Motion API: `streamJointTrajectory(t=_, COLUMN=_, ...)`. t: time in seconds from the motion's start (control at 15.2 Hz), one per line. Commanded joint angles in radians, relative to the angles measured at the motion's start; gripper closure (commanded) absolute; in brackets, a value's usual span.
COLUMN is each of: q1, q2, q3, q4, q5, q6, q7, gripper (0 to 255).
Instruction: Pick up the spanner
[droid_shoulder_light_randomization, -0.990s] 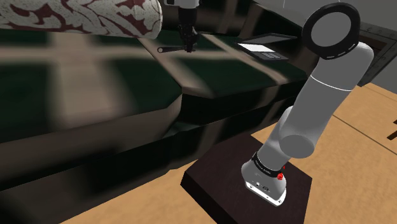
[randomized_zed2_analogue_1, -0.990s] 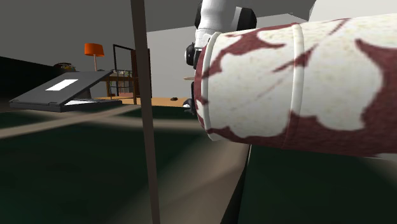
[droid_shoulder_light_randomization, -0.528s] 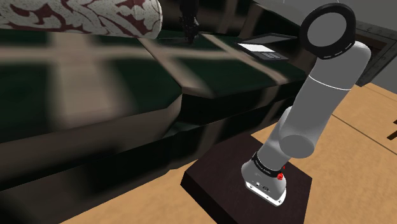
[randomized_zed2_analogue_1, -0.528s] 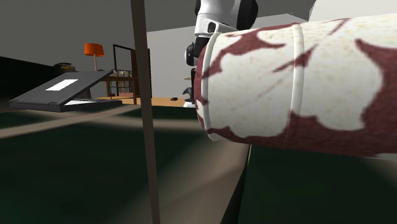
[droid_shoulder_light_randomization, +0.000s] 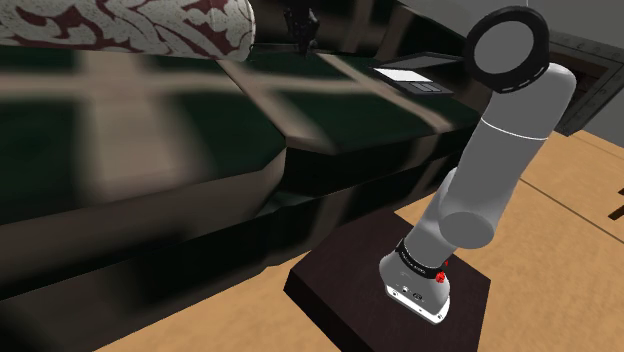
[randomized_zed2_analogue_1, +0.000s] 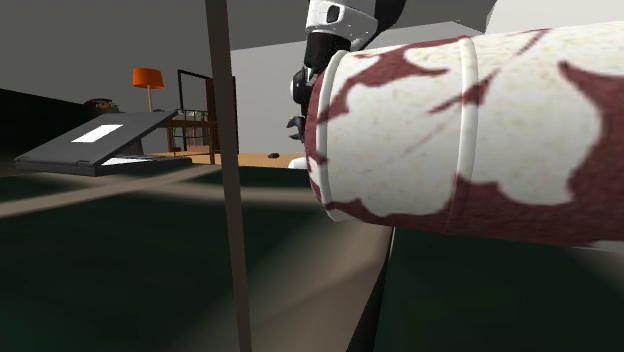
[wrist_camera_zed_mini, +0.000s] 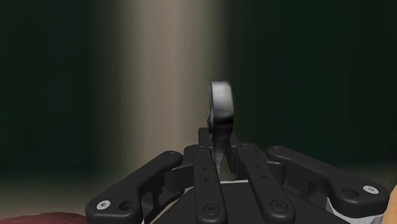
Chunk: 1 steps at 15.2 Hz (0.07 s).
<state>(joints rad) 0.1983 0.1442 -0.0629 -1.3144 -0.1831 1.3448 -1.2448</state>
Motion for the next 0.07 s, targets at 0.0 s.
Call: streamJointTrajectory(t=0.0, q1=0.000, q2=0.006, q3=0.000, q4=0.017, q5=0.000, q6=-0.011, q7=-0.002, gripper=255)
